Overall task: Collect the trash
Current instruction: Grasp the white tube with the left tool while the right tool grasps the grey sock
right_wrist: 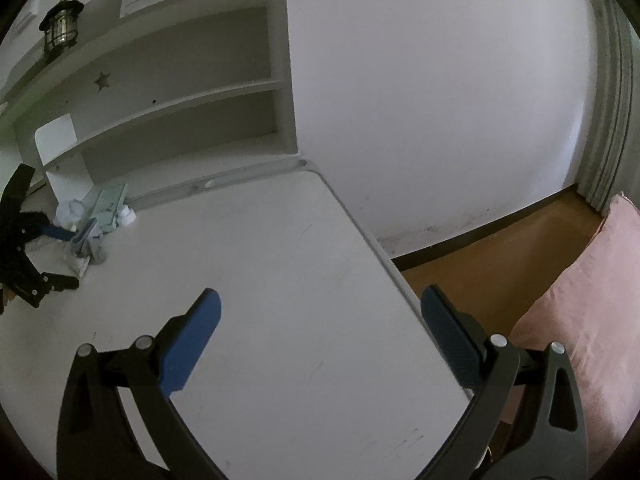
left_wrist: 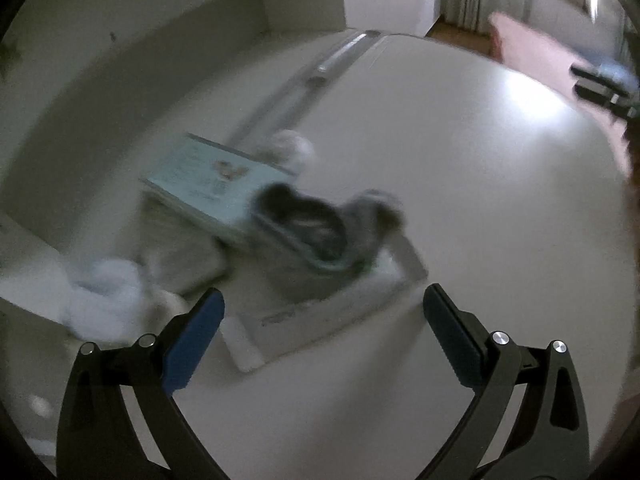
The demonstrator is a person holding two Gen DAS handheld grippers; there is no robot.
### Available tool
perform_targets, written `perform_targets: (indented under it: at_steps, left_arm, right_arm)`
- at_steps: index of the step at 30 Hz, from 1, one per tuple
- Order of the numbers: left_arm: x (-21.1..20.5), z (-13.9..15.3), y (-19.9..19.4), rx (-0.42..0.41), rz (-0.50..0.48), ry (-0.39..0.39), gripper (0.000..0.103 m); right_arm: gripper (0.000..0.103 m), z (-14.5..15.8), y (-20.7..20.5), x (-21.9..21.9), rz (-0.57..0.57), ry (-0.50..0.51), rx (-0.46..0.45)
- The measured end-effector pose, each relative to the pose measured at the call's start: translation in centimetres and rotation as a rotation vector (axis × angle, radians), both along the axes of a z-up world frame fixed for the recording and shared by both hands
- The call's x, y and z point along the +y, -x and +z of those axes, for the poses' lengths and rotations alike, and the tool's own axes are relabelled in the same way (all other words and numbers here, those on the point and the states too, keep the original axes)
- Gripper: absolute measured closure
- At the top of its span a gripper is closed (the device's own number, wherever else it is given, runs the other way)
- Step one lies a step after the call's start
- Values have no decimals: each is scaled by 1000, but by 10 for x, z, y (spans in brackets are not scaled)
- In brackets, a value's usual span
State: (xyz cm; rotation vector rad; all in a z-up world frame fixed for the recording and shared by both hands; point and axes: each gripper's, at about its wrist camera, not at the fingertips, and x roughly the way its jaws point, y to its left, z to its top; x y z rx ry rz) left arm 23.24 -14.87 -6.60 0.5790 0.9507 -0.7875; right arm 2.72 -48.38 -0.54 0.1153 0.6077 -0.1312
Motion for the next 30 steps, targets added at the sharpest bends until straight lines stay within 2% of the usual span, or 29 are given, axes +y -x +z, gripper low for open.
perform_targets:
  at_steps: [1, 5, 10, 15, 17, 18, 19, 21, 23, 26, 28, 30]
  left_arm:
    - [-1, -3, 2, 55, 1, 26, 6]
    - [-14, -5, 23, 54, -45, 24, 6]
    - [-27, -3, 51, 110, -149, 30, 6]
    - [-39, -5, 59, 79, -136, 37, 9]
    - [-52, -7, 49, 47, -98, 35, 21]
    - [-55, -4, 44, 46, -73, 45, 35]
    - [-57, -2, 40, 44, -50, 52, 60]
    - [-59, 3, 31, 68, -3, 64, 82]
    - [-63, 3, 30, 85, 2, 65, 82]
    - [-64, 4, 38, 34, 32, 40, 86]
    - [-50, 14, 48, -7, 86, 88, 87]
    - [-19, 27, 57, -41, 196, 158, 87]
  right_arm:
    - [6, 0, 0, 0, 2, -3, 1]
    - [6, -1, 0, 0, 6, -21, 5]
    - [6, -4, 0, 1, 12, -36, 10]
    - [6, -6, 1, 0, 15, -56, 13]
    - [6, -6, 3, 0, 12, -57, 11]
    - [6, -6, 5, -1, 6, -55, 10]
    - [6, -6, 6, -1, 3, -56, 9]
    - [6, -5, 9, -4, -5, -63, 5]
    - [6, -3, 11, -7, -8, -71, 1]
    - [6, 1, 11, -7, -6, -76, -3]
    - [6, 4, 7, -3, 15, -80, 1]
    - [6, 8, -1, 4, 46, -88, 5]
